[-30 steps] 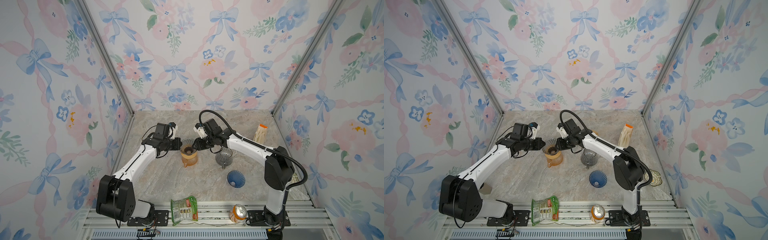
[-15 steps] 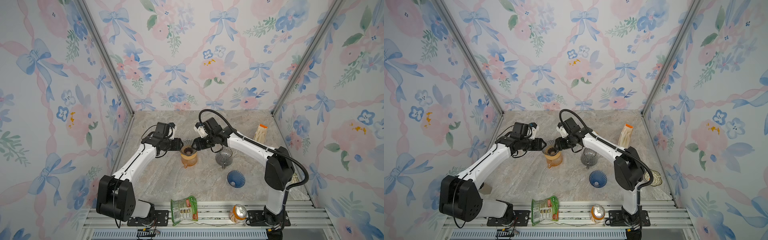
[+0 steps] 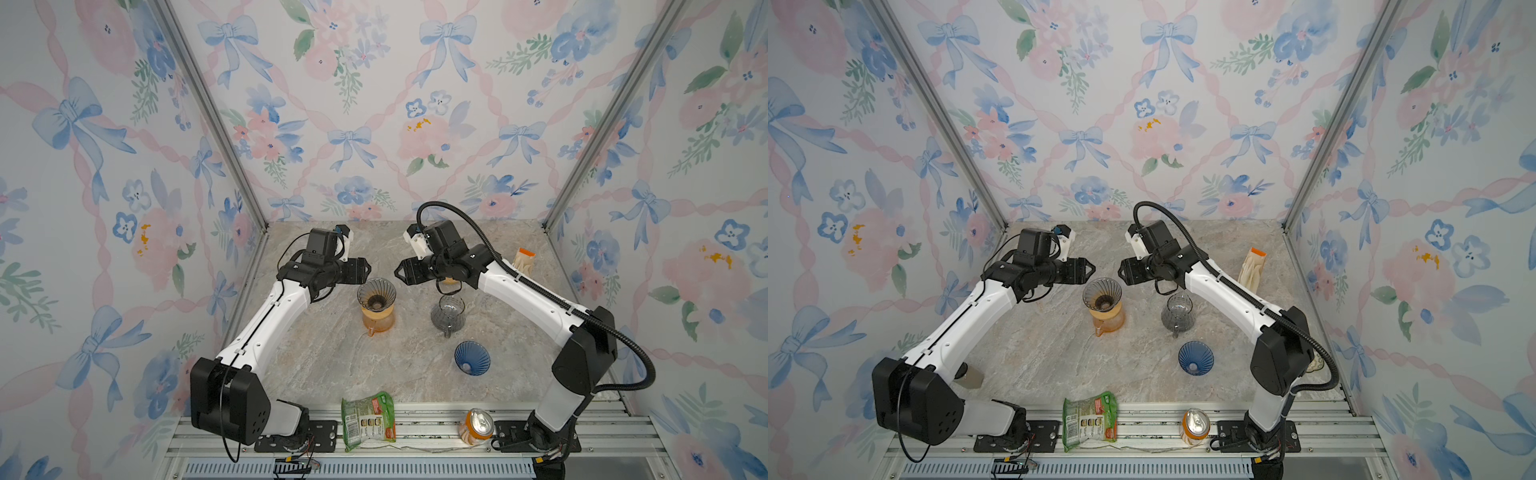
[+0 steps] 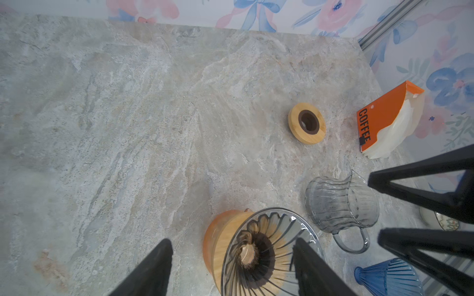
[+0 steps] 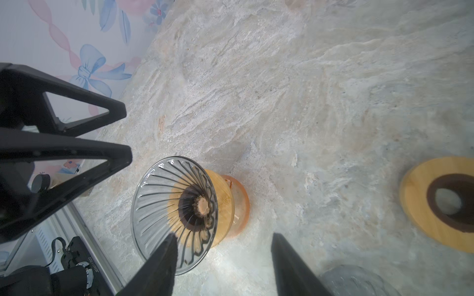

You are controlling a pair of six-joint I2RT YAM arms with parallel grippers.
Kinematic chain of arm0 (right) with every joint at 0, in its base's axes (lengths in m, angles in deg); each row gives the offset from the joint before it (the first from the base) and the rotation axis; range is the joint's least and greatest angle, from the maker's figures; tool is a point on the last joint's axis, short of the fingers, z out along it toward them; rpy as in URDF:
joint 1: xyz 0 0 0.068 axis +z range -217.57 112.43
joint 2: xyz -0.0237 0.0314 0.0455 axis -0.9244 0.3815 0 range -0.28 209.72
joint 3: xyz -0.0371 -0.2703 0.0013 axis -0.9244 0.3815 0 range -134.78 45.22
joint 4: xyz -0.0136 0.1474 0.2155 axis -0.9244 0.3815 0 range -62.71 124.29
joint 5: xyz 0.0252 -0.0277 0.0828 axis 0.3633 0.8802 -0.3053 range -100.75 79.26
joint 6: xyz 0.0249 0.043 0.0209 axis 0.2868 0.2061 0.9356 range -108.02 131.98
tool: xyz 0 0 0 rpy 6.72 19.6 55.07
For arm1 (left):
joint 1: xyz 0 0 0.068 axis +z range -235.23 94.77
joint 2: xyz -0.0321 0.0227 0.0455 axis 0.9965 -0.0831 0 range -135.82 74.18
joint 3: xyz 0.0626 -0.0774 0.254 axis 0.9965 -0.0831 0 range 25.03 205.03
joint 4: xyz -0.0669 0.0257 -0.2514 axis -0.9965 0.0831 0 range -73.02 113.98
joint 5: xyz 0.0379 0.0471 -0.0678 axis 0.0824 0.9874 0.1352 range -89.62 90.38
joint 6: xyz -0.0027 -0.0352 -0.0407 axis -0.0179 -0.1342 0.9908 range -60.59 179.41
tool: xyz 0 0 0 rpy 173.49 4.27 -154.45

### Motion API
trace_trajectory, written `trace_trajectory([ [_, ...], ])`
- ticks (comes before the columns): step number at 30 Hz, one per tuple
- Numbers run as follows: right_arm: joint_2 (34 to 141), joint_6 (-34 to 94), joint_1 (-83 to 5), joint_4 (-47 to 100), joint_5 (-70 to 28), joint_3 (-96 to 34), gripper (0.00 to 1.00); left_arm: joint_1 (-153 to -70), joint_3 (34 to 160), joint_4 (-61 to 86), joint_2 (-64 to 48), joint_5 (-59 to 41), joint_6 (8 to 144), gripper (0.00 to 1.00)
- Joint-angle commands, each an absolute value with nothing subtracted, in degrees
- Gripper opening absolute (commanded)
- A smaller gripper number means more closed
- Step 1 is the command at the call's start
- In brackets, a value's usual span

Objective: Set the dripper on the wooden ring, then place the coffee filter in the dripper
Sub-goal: 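Open both grippers and lift them off the clear dripper, then move the right gripper over the orange COFFEE filter box while the left gripper hovers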

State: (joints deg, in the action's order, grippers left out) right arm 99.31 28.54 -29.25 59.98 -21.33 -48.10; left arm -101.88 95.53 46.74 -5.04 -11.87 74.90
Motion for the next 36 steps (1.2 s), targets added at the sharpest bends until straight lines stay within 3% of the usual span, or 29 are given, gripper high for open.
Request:
trace_trajectory([
  [1, 95.8, 26.6, -31.1, 61.9, -17.8, -48.1, 0.64, -104.3, 96.9, 45.2, -2.1, -9.2, 73.7, 0.79],
  [13, 85.0, 24.9, -39.6, 66.5, -10.5, -39.8, 0.65, -111.4, 87.6, 26.9, 5.1, -5.4, 76.5, 0.88],
  [22, 78.6, 24.7, -49.2, 70.6, -6.8, -33.0, 0.56, -116.5, 86.9, 23.9, 1.8, -5.9, 76.2, 0.98],
  [36, 76.4, 25.4, -66.3, 67.7, -7.6, -24.8, 0.41, -123.4, 91.3, 22.1, -8.5, -6.5, 76.2, 0.98],
])
